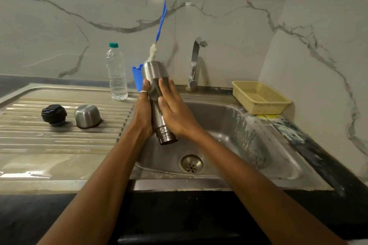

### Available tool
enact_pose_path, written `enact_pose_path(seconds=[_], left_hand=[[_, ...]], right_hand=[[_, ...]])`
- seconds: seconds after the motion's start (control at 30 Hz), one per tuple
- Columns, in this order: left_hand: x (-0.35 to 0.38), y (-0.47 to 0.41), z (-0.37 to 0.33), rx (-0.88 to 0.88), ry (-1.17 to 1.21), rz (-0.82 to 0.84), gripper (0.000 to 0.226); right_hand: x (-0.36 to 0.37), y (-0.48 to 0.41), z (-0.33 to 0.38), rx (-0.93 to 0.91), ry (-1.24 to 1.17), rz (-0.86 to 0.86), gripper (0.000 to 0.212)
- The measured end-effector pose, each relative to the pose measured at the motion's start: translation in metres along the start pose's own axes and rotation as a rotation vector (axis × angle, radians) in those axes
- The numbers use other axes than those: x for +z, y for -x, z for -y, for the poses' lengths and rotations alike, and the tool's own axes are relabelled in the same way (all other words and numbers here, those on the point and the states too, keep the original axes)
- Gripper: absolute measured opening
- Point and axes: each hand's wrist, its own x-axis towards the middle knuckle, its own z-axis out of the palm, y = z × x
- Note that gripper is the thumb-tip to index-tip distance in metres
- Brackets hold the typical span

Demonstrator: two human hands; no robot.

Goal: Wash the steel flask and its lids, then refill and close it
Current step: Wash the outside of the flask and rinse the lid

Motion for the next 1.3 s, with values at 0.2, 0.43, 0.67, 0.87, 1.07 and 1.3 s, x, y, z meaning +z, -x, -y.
enact_pose_path(seconds=[0.2, 0.43, 0.67, 0.87, 1.07, 1.3], left_hand=[[0.006, 0.003, -0.004, -0.08, 0.059, 0.03, 0.063], [-0.004, 0.0, -0.005, -0.056, 0.015, 0.039, 0.062], [0.004, -0.001, 0.001, -0.045, -0.012, -0.021, 0.059], [0.002, -0.002, -0.007, -0.116, 0.072, -0.036, 0.054], [-0.014, -0.002, -0.01, -0.068, 0.03, -0.013, 0.066], [-0.004, 0.0, -0.007, -0.041, -0.01, 0.054, 0.065]], right_hand=[[-0.011, -0.063, 0.016, 0.056, -0.008, -0.097, 0.054], [0.013, 0.023, 0.001, 0.034, -0.052, -0.009, 0.054], [0.0, -0.021, 0.007, -0.008, 0.066, -0.064, 0.055], [-0.005, -0.06, 0.022, 0.034, 0.06, -0.058, 0.055], [0.018, 0.024, 0.004, 0.031, 0.001, 0.045, 0.055], [0.003, -0.008, 0.006, 0.027, 0.014, 0.004, 0.055]])
